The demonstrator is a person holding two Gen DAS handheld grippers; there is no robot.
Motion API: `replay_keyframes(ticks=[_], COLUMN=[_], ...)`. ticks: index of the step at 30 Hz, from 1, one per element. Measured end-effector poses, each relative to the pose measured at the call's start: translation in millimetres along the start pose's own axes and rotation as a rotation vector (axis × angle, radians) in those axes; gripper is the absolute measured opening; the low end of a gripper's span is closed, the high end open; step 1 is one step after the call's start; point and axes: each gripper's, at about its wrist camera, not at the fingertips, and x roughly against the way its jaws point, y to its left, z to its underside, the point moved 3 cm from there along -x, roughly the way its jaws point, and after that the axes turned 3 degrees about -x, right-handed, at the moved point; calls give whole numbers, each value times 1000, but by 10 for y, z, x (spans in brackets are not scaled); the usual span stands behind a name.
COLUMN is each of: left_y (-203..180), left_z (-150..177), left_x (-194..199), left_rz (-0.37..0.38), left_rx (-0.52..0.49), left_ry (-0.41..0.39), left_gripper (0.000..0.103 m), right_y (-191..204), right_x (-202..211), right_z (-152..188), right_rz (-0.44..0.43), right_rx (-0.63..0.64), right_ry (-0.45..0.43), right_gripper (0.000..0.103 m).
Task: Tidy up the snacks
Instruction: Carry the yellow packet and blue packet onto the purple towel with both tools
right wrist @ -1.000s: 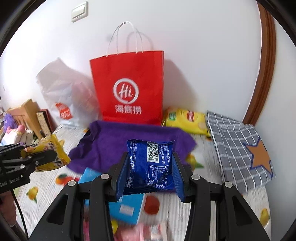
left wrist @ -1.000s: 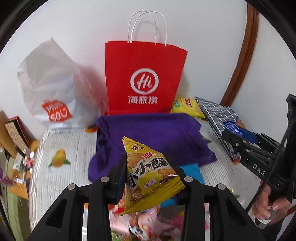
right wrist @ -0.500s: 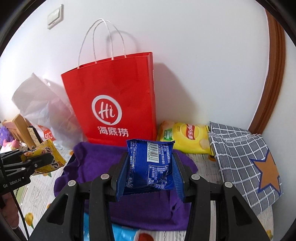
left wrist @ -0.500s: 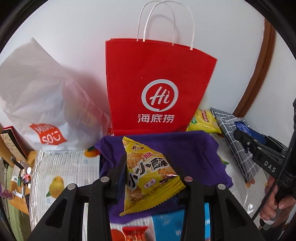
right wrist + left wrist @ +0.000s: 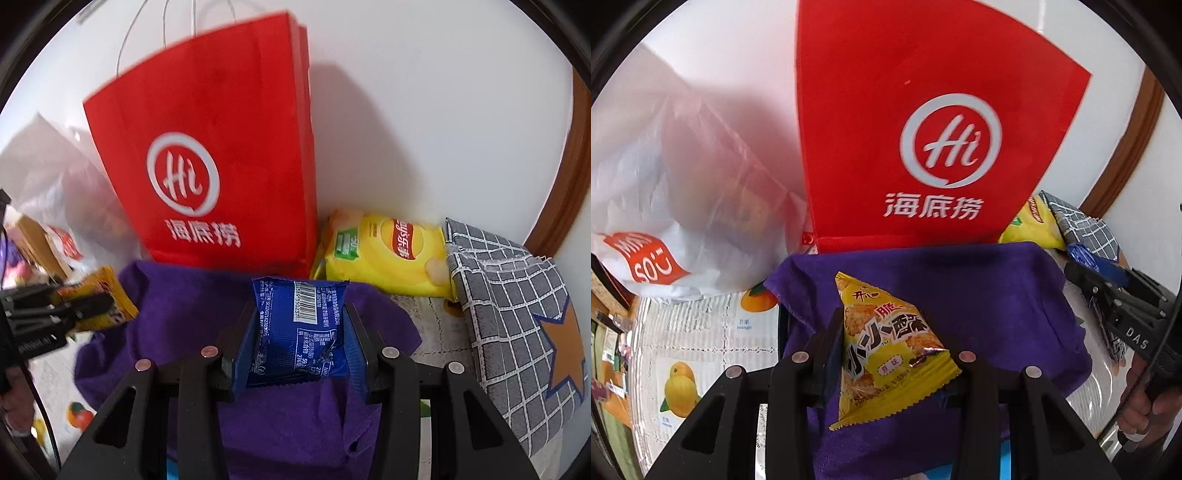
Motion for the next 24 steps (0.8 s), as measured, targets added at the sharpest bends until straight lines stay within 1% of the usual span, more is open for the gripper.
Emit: replay_keyframes(ticks=[3, 5, 13, 18, 21, 24], left_y=[68, 92, 102, 122, 148, 154], left_z=[13, 21, 43, 52, 49, 54], left_x=[-49, -83, -222, -269, -276, -295], left_rz=[-16, -13, -41, -43, -37, -39], left_rx=[16, 25, 18, 20, 26, 26], left_ry=[12, 21, 63, 78, 85, 88], left_gripper=[37, 37, 37, 37, 37, 37], right_y=[-12, -9, -18, -3, -12, -36], right_x=[-92, -141, -304, -379, -417, -439], right_z=[36, 51, 131, 170, 179, 189], right_rz=[-2, -10, -23, -20, -8, -14], right_rx=[7, 8, 12, 28, 23, 17], right_ry=[24, 39, 85, 110, 120, 126], right_gripper=[44, 44, 44, 44, 44, 44])
